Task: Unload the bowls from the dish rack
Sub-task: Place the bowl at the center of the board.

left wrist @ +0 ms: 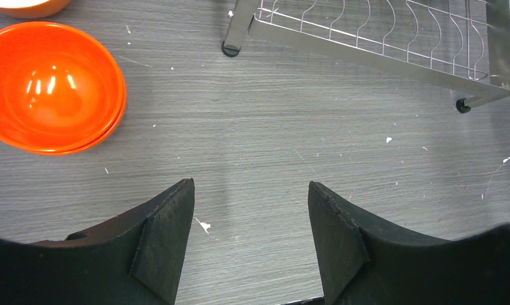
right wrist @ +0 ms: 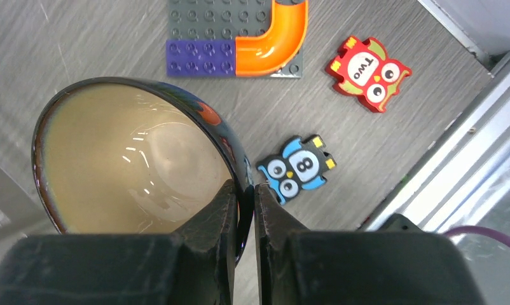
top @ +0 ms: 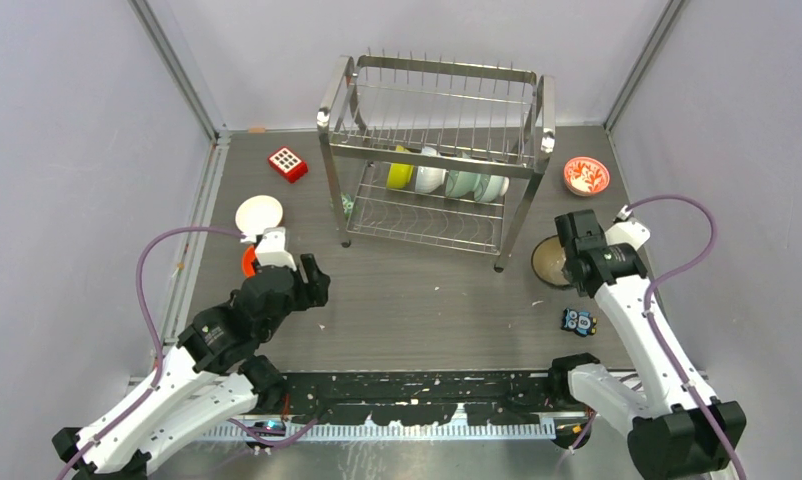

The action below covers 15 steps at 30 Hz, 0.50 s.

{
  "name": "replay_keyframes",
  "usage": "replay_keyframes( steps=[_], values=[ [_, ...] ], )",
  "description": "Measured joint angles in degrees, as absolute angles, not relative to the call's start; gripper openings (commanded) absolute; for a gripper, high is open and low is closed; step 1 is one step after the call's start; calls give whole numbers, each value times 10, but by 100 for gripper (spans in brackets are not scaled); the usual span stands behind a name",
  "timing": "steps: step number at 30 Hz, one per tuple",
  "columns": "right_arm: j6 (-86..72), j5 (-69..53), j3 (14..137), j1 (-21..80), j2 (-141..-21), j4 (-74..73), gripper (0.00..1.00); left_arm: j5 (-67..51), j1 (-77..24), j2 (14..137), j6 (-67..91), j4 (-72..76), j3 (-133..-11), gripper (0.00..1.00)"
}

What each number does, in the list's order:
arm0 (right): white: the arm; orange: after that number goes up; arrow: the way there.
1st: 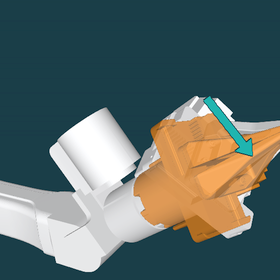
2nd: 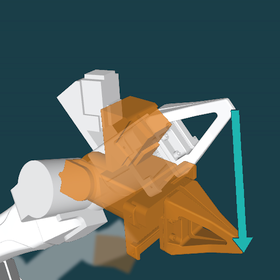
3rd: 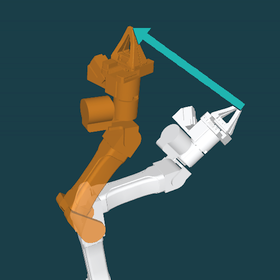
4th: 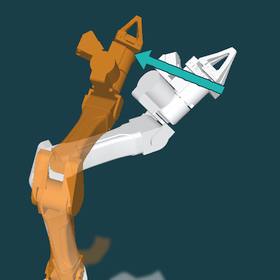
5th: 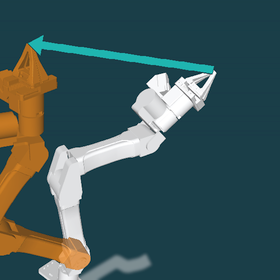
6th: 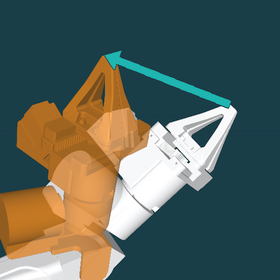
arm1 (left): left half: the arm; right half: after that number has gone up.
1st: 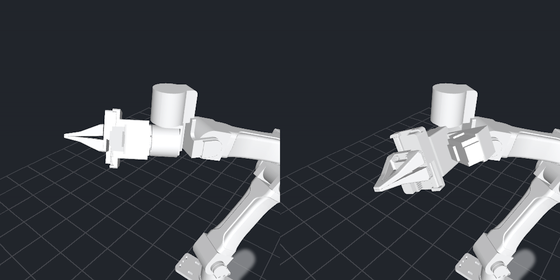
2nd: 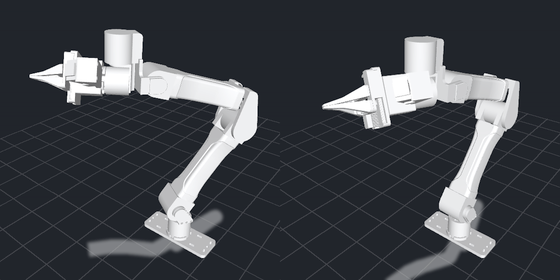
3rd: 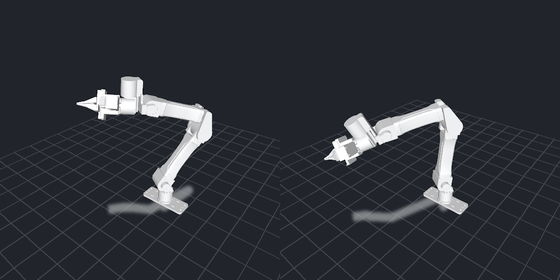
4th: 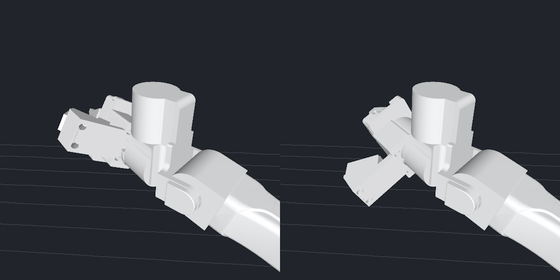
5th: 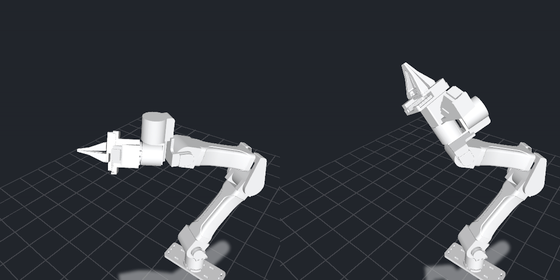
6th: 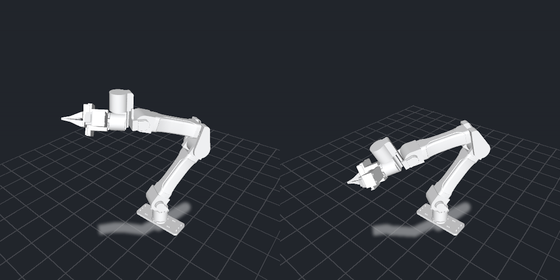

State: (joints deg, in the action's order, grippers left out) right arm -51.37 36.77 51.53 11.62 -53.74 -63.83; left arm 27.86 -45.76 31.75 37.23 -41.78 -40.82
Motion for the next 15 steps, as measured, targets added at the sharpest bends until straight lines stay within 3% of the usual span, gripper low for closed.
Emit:
replay_keyframes(
  steps=[8, 15],
  values=[
    [-512, 324, 466, 22, -570, -482, 0, 272, -458, 314, 375, -418, -401, 67],
    [-512, 286, 471, -28, -700, -349, 0, 270, -458, 314, 375, -417, -401, 66]
  ],
)
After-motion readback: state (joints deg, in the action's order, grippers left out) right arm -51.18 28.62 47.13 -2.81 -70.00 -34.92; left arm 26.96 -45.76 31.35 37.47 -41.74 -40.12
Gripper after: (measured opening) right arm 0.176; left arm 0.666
